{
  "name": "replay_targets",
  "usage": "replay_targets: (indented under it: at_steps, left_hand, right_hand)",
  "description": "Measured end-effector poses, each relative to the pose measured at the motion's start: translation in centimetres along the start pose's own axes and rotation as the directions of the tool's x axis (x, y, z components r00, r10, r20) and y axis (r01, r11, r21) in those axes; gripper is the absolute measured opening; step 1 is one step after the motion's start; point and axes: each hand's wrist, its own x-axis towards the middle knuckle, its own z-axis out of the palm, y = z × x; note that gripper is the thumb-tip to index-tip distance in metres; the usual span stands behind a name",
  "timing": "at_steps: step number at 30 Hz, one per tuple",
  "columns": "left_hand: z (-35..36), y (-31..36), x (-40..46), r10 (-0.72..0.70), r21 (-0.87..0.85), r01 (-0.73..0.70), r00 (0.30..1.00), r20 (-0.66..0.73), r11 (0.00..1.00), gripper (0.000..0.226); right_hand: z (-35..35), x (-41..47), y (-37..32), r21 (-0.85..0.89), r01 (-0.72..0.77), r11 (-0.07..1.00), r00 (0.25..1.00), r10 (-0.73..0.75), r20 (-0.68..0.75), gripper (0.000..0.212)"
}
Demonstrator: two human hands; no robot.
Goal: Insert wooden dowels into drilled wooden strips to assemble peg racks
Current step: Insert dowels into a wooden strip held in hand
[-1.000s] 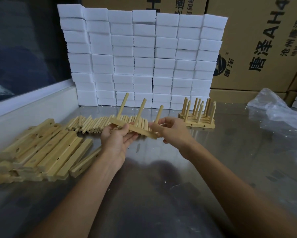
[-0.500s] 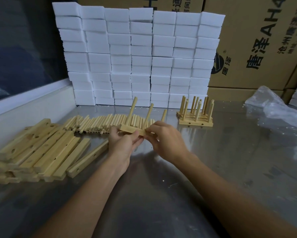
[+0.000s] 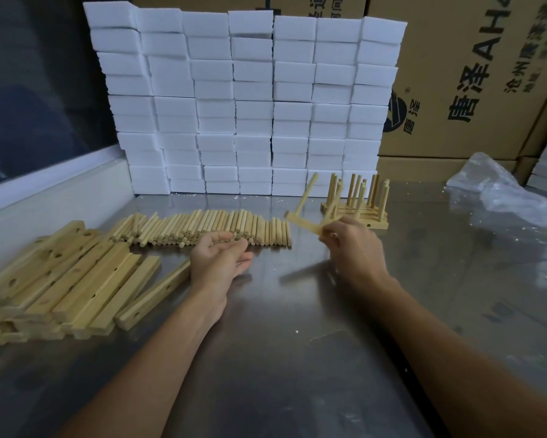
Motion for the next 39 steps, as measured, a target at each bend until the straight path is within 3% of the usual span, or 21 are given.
replay_targets:
  at_steps: [10,18,30,36,39]
  left_hand:
    - [-0.1,0.2,-0.1,0.022,0.047,-0.022,1.0,-0.004,0.999,0.014]
    - [-0.2,0.0,0.2,0.009,0.056,-0.009,1.0,0.007,0.998,0.007]
    - [-0.3,-0.2,0.3,-0.004,0.075,0.003,1.0,0.005,0.997,0.005]
    - [-0.3,-0.1,0.3,0.006,0.083,-0.007,1.0,0.01,0.996,0.006]
    - [-0.3,0.0,0.2,0.06,0.172,-0.063,0.998,0.021,0.983,0.01]
  right_hand:
    - [0.5,1.1,5.6,-0.182,-0.256,0.949,0.962,0.269,0.046,0.024]
    - [1.2,1.8,6.9,-0.165,-0.26,0.951,0.961,0.272,0.052,0.028]
    - [1.2,1.9,7.5,-0.23,-0.256,0.939,0.933,0.302,0.194,0.038]
    - [1.1,1.3,7.0,-0.141,-0.282,0.949,0.954,0.293,0.069,0.021]
    - [1.0,0.9,6.3,-0.113,-0.278,0.954,0.958,0.284,0.035,0.019]
